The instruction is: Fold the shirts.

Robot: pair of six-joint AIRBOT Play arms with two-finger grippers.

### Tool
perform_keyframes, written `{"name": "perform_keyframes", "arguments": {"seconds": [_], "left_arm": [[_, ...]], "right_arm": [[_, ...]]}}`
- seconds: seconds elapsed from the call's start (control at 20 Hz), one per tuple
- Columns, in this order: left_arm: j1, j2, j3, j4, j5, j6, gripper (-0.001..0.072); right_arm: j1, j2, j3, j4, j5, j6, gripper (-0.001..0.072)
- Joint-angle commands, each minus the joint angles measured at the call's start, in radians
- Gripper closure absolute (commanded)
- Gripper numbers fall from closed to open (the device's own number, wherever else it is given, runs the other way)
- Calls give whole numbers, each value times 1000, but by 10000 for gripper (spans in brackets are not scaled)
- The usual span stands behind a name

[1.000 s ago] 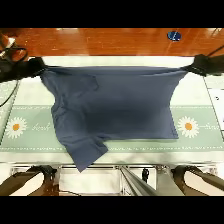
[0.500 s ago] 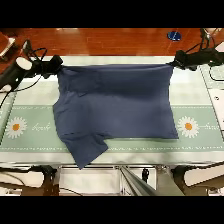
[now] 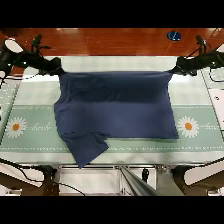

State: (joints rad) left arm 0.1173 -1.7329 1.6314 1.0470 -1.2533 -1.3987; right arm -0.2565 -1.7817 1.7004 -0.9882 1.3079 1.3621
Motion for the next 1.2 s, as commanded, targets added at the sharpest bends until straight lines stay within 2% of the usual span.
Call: {"name": "perform_keyframes", "arguments": {"seconds": [0.0,0.25,0.4,0.45,0.5,0.65,0.8,0.95,1.15], "left_arm": [[27,6,-27,80,-212,56,686],[-6,0,-237,83,-169,64,686],[8,0,-284,84,-184,70,682],[10,1,-281,83,-190,48,583],[13,3,-275,78,-225,38,239],[17,48,-263,79,-341,103,247],[56,190,-289,80,-291,93,248],[146,390,-383,78,-209,88,247],[285,708,-649,61,-121,112,247]], "right_arm": [[-10,1,-18,-73,180,-24,685],[4,0,-155,-94,137,-24,685],[9,0,-206,-88,92,-19,680],[9,0,-208,-90,77,-2,556],[9,1,-208,-90,79,22,320],[-8,35,-204,-108,155,22,303],[-49,169,-218,-182,180,36,303],[-109,391,-360,-217,64,64,303],[-163,721,-695,-217,-111,72,303]]}}
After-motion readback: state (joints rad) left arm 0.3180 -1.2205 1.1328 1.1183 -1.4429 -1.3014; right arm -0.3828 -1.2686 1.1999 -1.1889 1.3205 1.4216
